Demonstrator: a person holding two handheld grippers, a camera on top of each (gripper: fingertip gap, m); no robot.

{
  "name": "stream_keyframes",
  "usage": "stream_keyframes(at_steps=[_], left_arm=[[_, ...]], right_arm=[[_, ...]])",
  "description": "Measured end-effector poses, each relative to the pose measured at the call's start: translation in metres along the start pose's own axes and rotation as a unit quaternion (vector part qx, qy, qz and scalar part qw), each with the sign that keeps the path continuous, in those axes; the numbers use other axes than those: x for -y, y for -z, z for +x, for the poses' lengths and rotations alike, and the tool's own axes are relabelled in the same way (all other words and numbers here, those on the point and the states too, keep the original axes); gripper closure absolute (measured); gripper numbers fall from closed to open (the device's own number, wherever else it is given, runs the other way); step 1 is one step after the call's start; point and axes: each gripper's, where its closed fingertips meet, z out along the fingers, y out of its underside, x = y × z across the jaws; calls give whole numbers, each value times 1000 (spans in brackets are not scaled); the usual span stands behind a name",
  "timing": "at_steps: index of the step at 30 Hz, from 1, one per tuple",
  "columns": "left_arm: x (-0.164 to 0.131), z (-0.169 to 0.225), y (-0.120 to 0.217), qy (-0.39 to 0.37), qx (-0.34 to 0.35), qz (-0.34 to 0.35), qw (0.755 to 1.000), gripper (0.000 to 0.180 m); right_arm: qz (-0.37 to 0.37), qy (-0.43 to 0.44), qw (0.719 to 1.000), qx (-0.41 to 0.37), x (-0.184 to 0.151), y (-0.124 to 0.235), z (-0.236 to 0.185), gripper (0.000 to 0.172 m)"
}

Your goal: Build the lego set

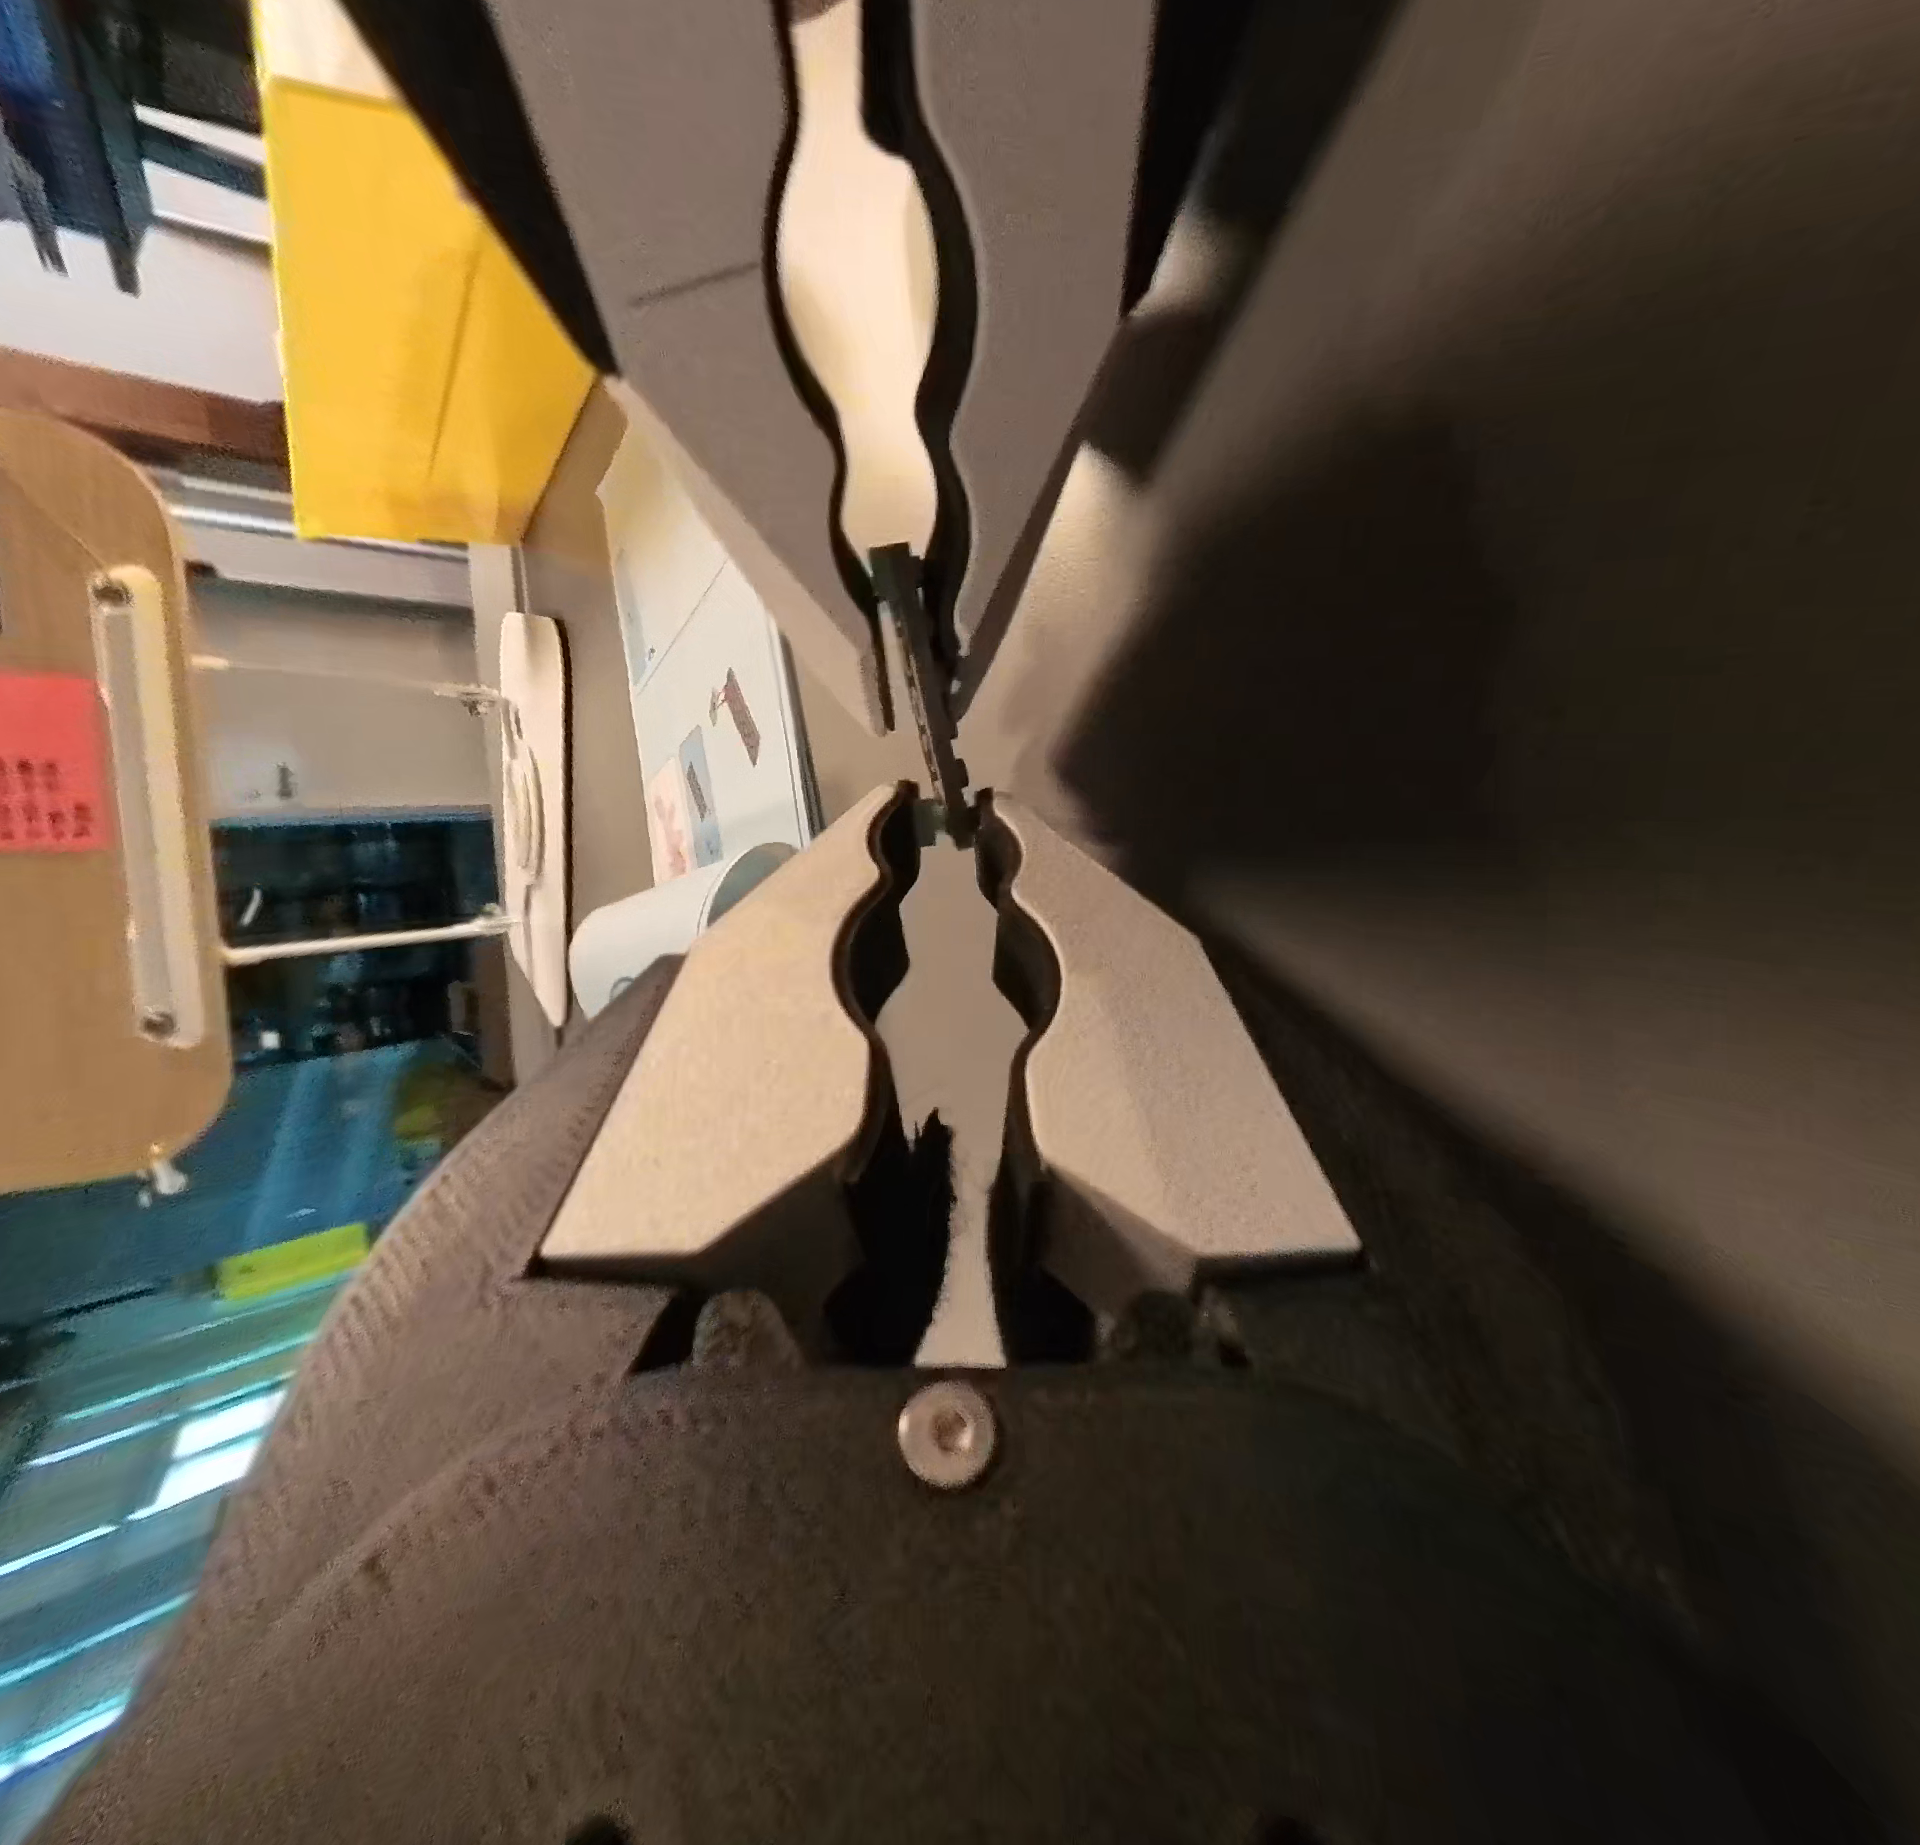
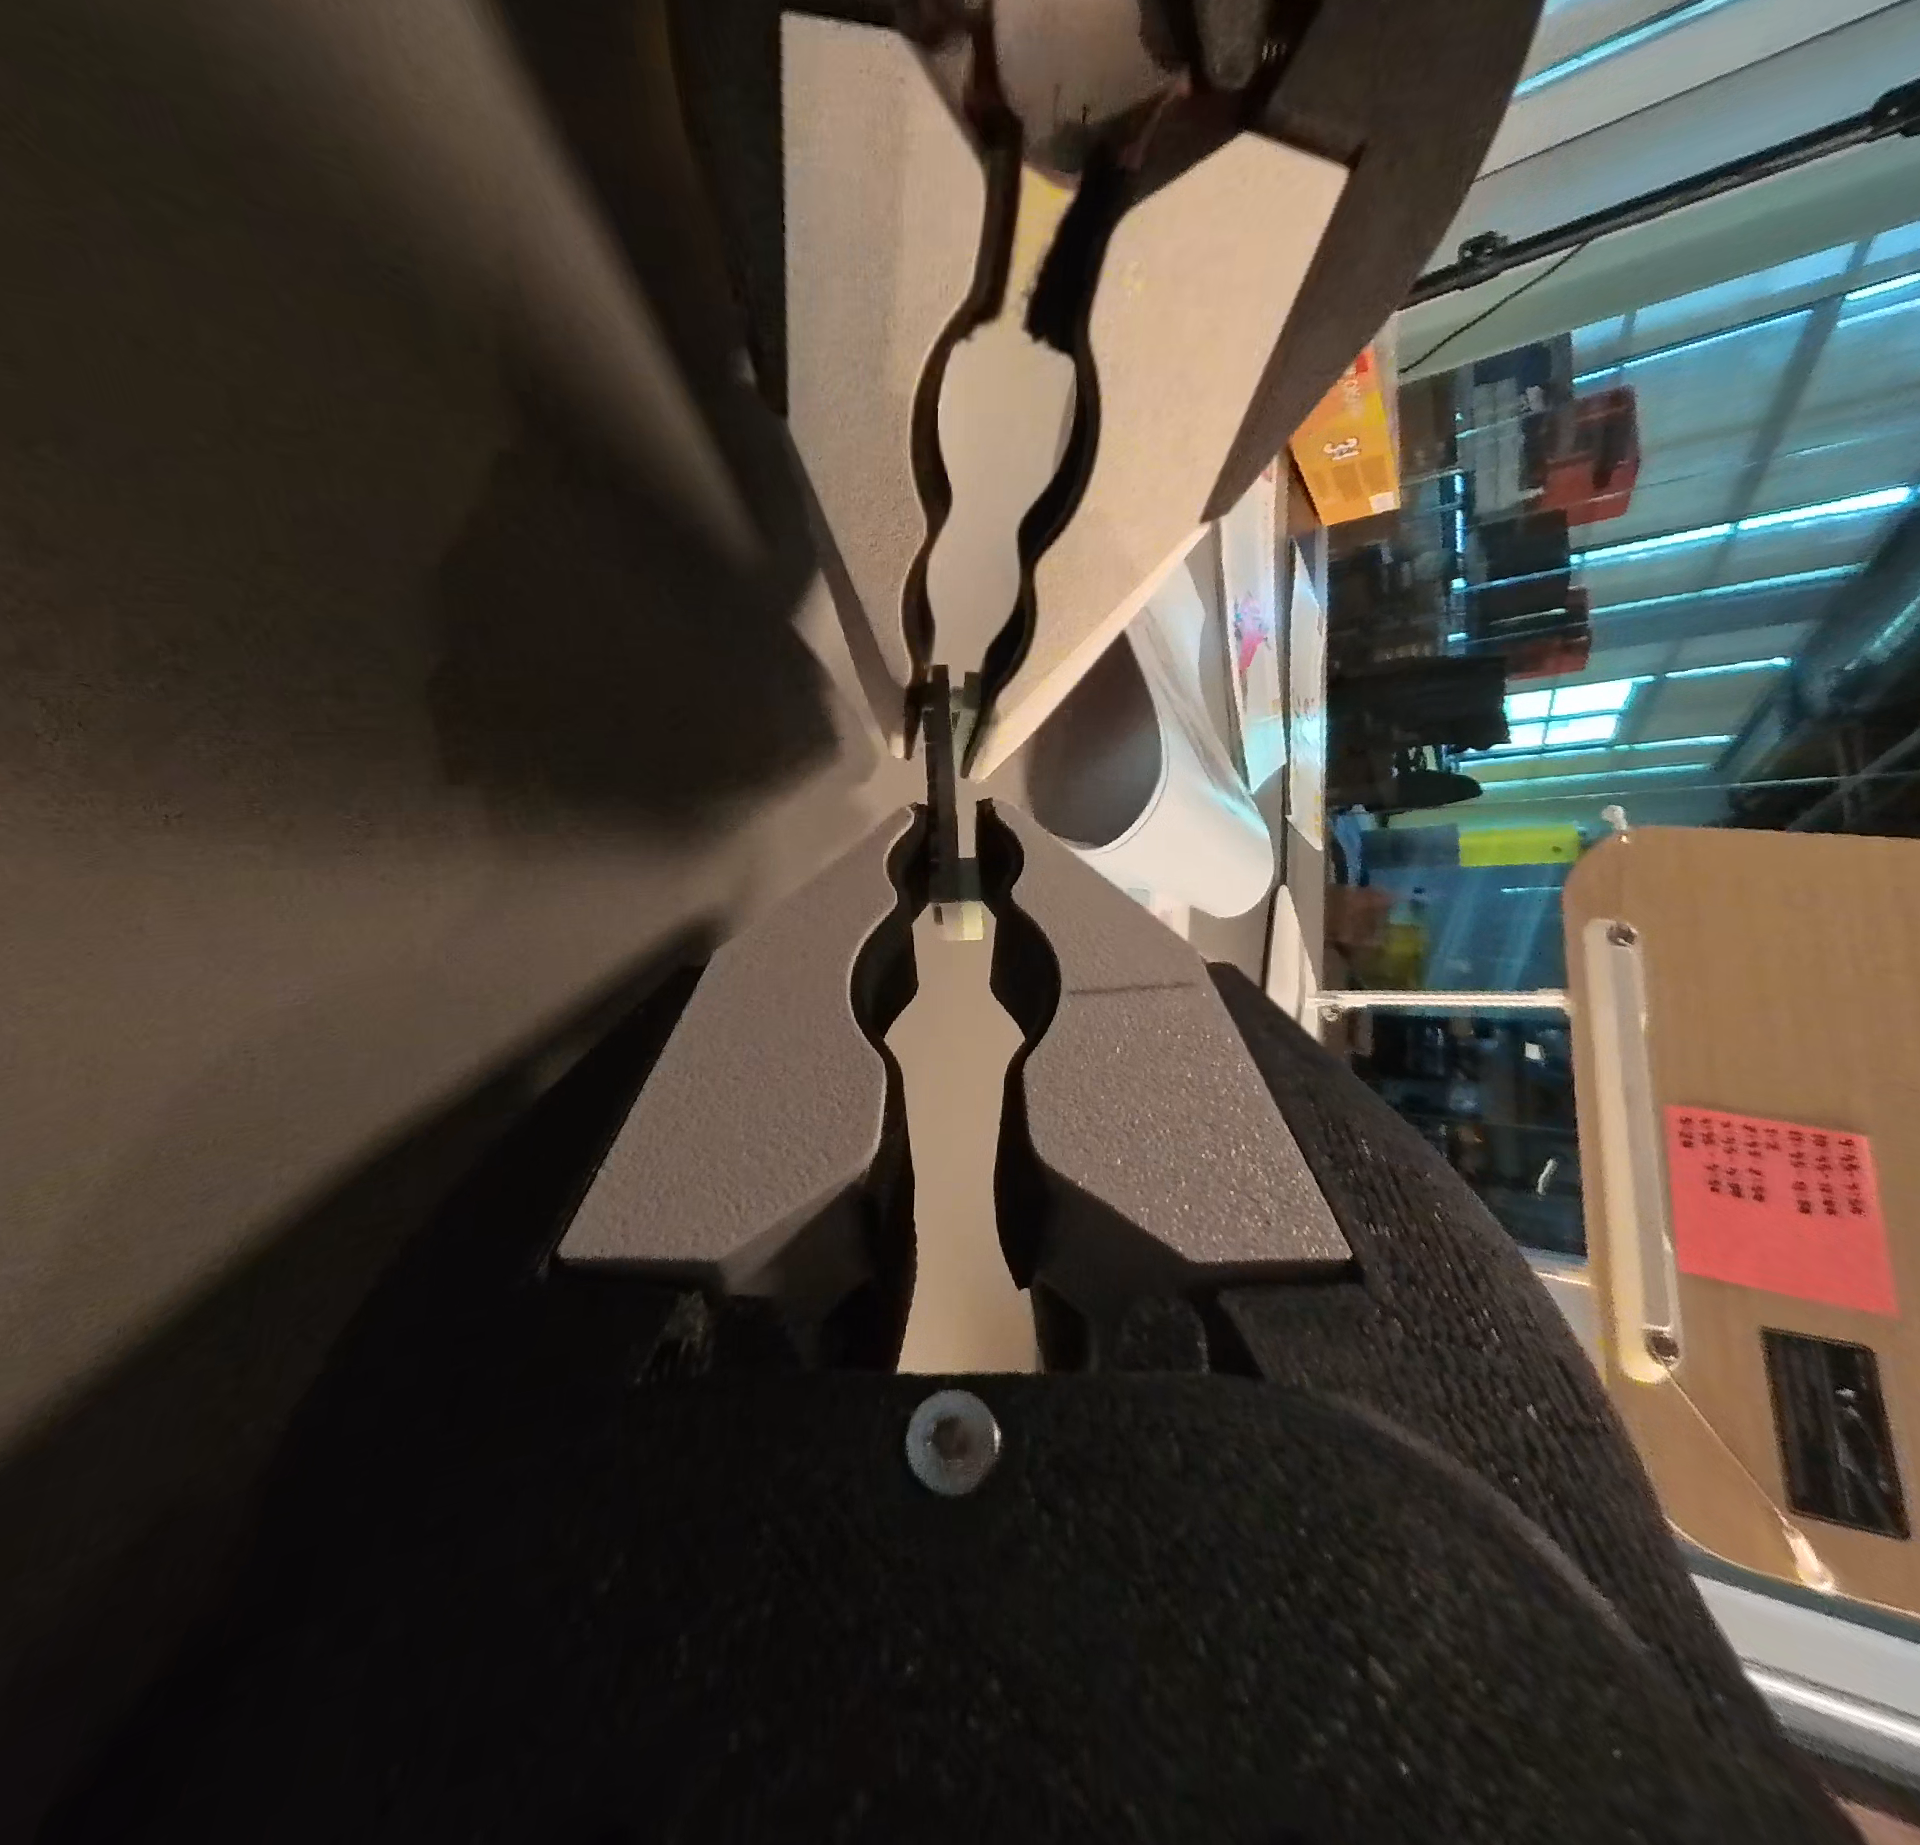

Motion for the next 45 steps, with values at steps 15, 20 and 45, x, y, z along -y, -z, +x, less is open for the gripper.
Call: stream_keyframes(at_steps=[15, 20, 45], left_arm=[[9, -18, 5, 156, 3, 75, 985, 171], [10, -23, 6, 154, 31, 69, 985, 171], [-2, -33, -2, 114, 96, 17, 989, 170]], right_arm=[[50, -129, 990, 9, 0, 7, 15, 166], [51, -124, 991, -6, -1, 9, 19, 166], [-87, -28, 992, -87, -16, -7, 28, 170]])
